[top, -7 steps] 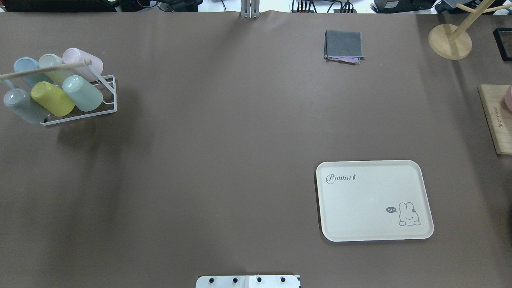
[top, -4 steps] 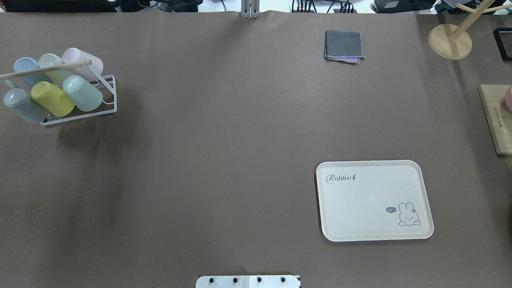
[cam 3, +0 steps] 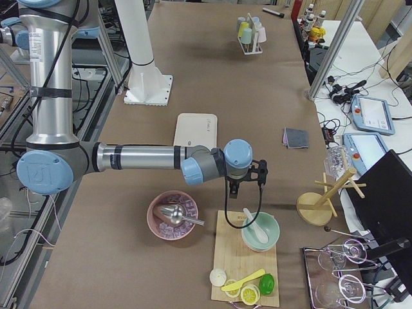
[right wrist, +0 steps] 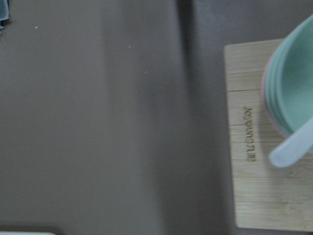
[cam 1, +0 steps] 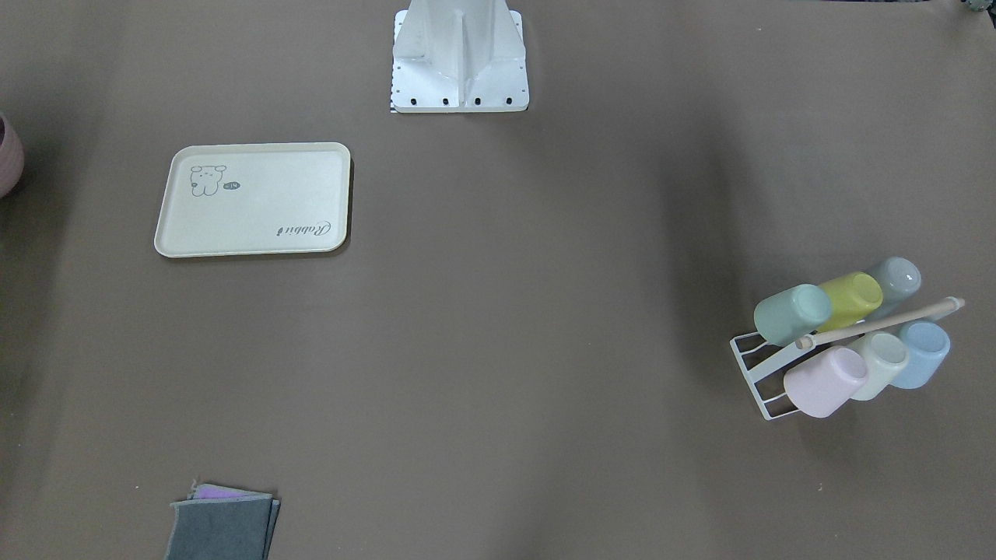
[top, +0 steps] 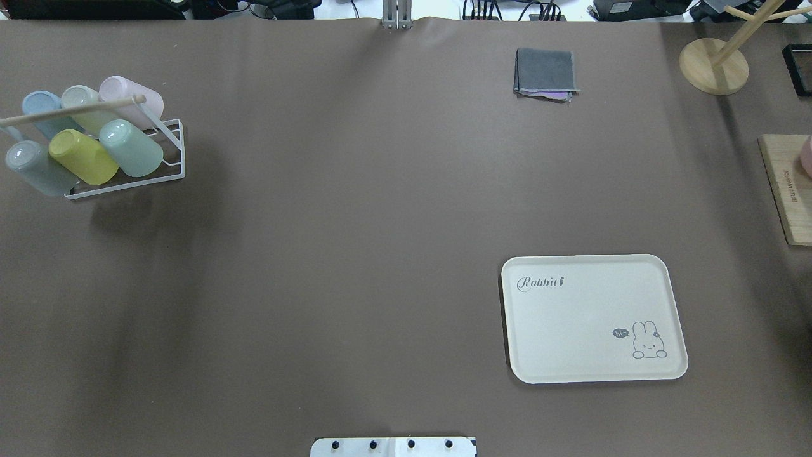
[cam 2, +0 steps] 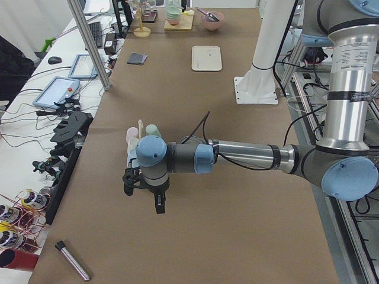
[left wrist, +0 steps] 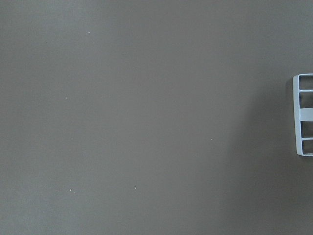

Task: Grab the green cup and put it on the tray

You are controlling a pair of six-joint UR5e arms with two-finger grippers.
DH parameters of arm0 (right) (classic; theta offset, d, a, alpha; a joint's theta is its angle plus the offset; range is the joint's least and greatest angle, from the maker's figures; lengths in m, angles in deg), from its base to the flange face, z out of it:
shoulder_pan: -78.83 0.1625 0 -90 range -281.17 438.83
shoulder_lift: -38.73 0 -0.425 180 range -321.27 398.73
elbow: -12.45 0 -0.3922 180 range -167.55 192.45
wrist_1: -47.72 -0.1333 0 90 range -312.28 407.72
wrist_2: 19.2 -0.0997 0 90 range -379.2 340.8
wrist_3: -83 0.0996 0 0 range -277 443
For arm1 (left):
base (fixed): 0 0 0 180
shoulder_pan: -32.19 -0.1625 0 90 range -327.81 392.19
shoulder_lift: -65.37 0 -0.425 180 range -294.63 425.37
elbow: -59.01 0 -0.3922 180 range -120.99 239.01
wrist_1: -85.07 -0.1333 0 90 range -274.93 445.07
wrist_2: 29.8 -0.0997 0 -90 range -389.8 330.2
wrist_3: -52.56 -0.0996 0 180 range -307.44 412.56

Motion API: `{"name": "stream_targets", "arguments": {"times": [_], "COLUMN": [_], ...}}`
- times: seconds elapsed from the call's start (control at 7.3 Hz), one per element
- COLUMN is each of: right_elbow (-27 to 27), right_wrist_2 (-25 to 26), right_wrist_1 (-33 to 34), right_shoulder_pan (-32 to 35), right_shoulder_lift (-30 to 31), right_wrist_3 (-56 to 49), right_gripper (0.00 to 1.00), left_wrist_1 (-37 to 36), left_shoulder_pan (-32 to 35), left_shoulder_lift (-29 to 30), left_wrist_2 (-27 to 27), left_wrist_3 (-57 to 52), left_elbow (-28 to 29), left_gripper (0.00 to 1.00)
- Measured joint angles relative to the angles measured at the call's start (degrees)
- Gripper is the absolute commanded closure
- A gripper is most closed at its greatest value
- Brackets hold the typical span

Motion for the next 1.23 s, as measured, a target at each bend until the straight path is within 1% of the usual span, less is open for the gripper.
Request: {"name": "stream_targets", "arguments": {"times": [0.14, 0.41, 0.55, 0.68, 0.82, 0.96, 1.1, 1.23], "right_elbow": [2.1, 3.0, 2.9, 2.8, 2.7, 2.7, 2.9, 3.1], "right_wrist_2": [1.5, 4.2, 5.7, 7.5, 9.6, 11.9, 14.2, 16.3], "right_wrist_1": [-2.1, -10.0, -13.4, -15.9, -18.0, -19.2, -19.7, -20.4], "right_shoulder_pan": [-5.5, -16.0, -20.0, -23.2, -25.9, -28.6, -31.1, -33.2], "right_shoulder_lift": [0.0, 0.4, 1.2, 2.2, 2.8, 2.9, 2.7, 2.5], "right_wrist_3": [7.7, 22.3, 27.0, 29.2, 30.2, 30.6, 30.7, 30.7], "right_gripper": [0.0, 0.02, 0.02, 0.02, 0.1, 0.31, 0.48, 0.63], "left_wrist_1": [-1.1, -6.4, -7.7, -8.4, -9.0, -9.5, -9.8, -9.7], "left_shoulder_pan": [-0.1, -1.5, -4.3, -8.4, -13.2, -18.1, -22.5, -27.7], "left_shoulder_lift": [0.0, 0.4, 1.5, 3.4, 6.7, 10.7, 13.5, 15.2], "left_wrist_2": [0.1, 0.2, 0.3, 0.3, 0.2, -0.4, -2.7, -8.3], "left_wrist_3": [0.1, 0.1, 0.3, 1.0, 3.5, 6.2, 5.7, 2.1], "left_elbow": [-2.4, -12.2, -16.7, -19.5, -20.7, -21.0, -21.9, -23.6], "left_gripper": [0.01, 0.01, 0.01, 0.01, 0.01, 0.01, 0.01, 0.01]}}
